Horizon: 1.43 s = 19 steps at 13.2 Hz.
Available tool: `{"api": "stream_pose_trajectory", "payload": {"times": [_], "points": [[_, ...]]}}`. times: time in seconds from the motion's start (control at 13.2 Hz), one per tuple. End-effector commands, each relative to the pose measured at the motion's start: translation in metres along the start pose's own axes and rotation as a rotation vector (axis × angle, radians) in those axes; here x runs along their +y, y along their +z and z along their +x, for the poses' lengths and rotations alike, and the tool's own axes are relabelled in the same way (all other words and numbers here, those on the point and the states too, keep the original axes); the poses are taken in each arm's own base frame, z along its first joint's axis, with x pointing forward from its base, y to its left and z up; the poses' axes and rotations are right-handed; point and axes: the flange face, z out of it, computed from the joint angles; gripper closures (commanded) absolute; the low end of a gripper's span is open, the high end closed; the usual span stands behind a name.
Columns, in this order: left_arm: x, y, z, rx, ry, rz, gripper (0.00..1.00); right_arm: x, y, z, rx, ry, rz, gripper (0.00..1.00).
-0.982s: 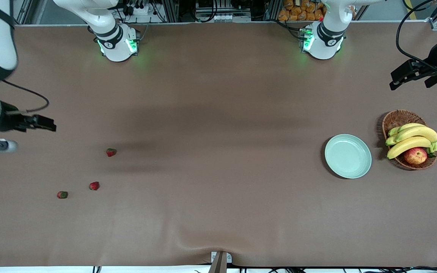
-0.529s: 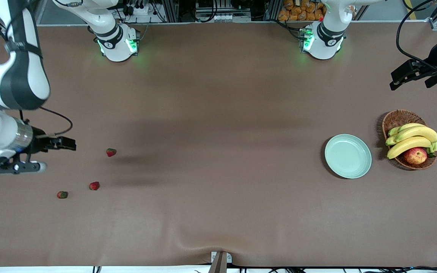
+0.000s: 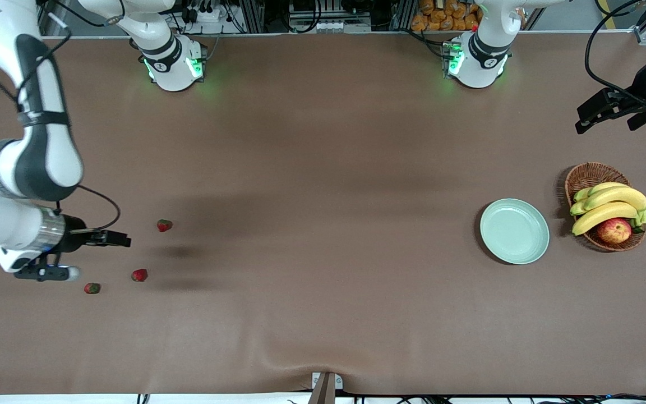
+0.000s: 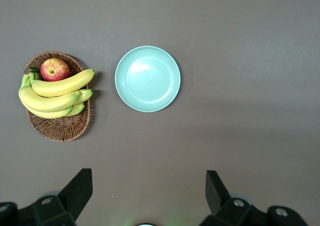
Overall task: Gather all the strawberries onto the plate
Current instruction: 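Reach the right gripper down to a strawberry and close on it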
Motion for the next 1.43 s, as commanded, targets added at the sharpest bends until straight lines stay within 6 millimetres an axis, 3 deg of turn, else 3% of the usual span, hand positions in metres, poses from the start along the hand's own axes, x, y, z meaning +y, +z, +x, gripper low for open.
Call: {"api": "stream_pose_trajectory", "payload": {"times": [0.0,0.15,0.23,0.38,0.53,0.76,1.13,1.36], "points": [[0.004,-0.004,0.002,0.006,-0.012,-0.005,0.00,-0.015,0.013,0.007,-0.018,-0.018,0.024,0.00],[0.002,-0.004,0.002,0.006,-0.015,-0.005,0.00,-0.012,0.025,0.010,-0.023,0.005,0.031,0.00],[0.002,-0.004,0.002,0.006,-0.014,-0.005,0.00,-0.016,0.048,0.016,-0.032,-0.001,0.026,0.00],[0.003,-0.005,0.002,0.009,-0.014,-0.005,0.00,-0.016,0.060,0.026,0.025,0.010,0.007,0.00],[0.003,-0.004,0.002,0.007,-0.014,-0.005,0.00,-0.012,0.089,0.037,0.060,0.127,-0.084,0.00],[0.001,-0.004,0.003,0.007,-0.014,-0.005,0.00,-0.026,0.119,0.043,0.117,0.275,-0.205,0.00],[0.002,-0.004,0.003,0.009,-0.012,-0.005,0.00,0.021,0.164,0.055,0.136,0.346,-0.190,0.00],[0.002,-0.003,0.005,0.009,-0.012,-0.005,0.00,0.026,0.172,0.057,0.148,0.349,-0.186,0.00]]}}
